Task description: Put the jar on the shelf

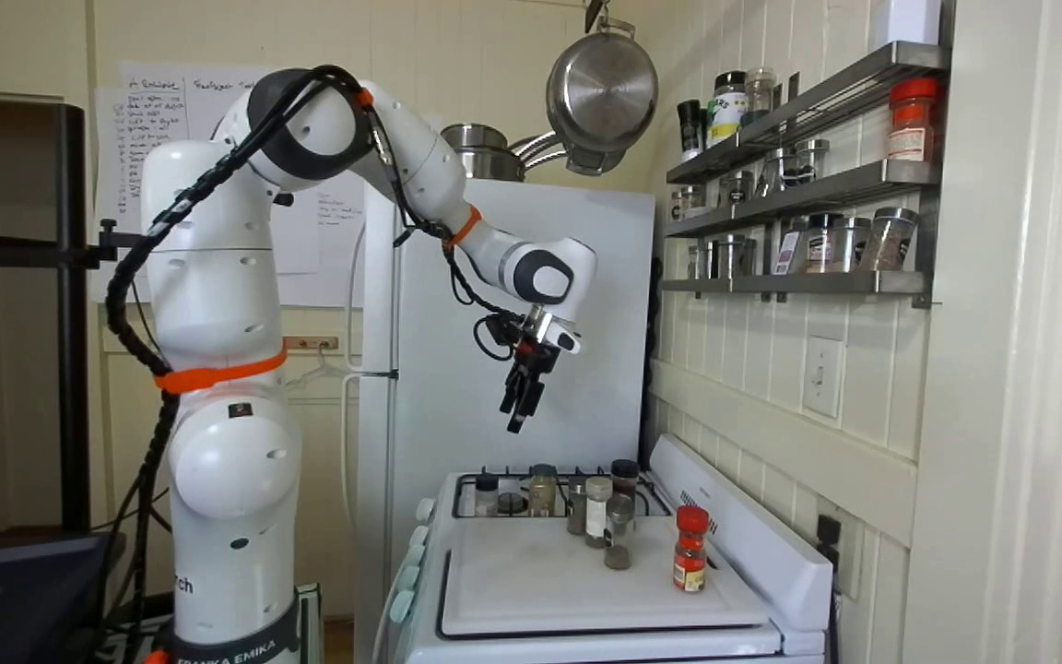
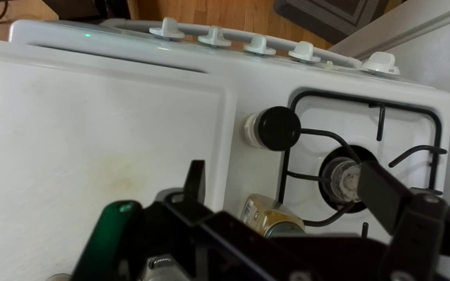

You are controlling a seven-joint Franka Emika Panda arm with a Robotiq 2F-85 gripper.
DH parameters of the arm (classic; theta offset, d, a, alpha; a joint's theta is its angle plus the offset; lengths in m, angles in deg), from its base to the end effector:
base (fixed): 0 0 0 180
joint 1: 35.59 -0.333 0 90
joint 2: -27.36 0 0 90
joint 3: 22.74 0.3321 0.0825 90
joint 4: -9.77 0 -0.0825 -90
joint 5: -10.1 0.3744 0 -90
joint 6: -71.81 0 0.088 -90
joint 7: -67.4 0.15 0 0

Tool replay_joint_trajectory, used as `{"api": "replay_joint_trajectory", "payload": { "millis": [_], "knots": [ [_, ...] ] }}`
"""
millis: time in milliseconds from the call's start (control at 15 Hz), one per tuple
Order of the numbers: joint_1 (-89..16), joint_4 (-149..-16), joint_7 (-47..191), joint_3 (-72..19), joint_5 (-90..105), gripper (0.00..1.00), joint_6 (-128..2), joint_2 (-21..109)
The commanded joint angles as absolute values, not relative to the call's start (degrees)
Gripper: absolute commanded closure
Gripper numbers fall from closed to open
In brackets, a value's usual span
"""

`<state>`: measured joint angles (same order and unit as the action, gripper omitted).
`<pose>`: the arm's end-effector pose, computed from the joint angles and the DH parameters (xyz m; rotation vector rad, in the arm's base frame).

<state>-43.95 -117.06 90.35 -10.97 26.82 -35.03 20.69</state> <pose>0.4221 0.1917 0.3918 -2.9538 0.2537 0.4565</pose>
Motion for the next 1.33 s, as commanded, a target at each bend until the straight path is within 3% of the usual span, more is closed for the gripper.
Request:
{"api": "replay_joint_trajectory", "payload": {
  "millis": [0,533,600,1267],
  "knots": [
    [-46.40,-117.65,99.66,-7.72,22.58,0.00,-37.54,22.11],
    [-50.35,-126.05,118.98,-2.10,11.05,0.00,-46.77,17.80],
    [-50.17,-121.92,115.28,-3.21,13.95,0.00,-43.89,20.49],
    [-50.98,-125.31,117.03,-1.92,10.24,0.00,-49.32,23.42]
  ]
}}
